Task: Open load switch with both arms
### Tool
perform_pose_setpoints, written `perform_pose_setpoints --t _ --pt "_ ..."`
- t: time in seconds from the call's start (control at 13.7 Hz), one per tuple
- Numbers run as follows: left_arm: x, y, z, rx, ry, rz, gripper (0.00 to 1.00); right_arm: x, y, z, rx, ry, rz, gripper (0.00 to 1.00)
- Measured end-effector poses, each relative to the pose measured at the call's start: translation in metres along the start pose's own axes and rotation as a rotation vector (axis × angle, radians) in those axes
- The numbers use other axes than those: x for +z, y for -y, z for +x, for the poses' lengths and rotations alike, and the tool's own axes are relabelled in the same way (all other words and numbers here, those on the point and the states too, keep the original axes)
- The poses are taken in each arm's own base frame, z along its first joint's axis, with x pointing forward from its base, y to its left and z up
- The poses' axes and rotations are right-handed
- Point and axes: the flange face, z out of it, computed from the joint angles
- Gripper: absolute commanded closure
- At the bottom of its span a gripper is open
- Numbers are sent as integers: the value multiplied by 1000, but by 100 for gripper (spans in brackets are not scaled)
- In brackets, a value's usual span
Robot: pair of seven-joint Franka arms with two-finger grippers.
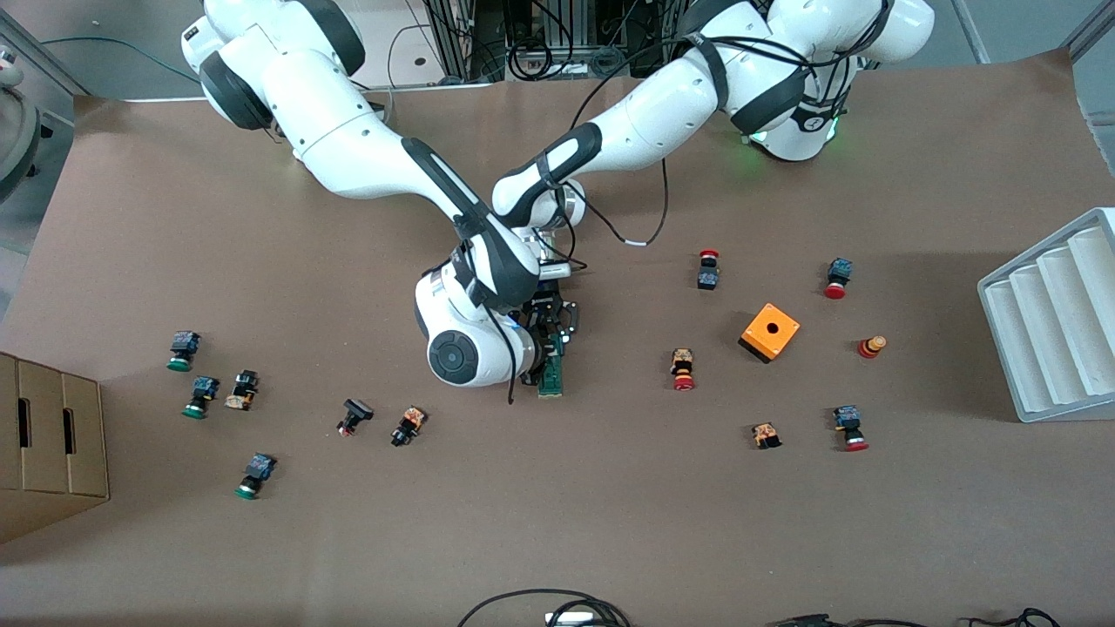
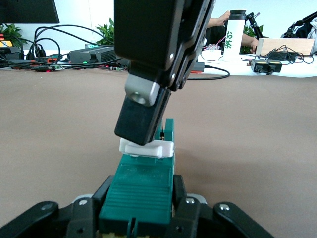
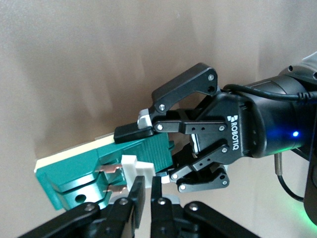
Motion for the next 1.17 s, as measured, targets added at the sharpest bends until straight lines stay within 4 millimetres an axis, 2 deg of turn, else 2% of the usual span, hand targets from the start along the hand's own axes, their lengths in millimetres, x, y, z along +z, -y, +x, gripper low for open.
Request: perform_pose_setpoints --t 0.58,1.17 --pt "0 0 0 0 0 0 53 2 0 1 -10 -17 8 100" --pt "0 0 0 1 -1 0 53 10 -4 1 -25 -34 20 100"
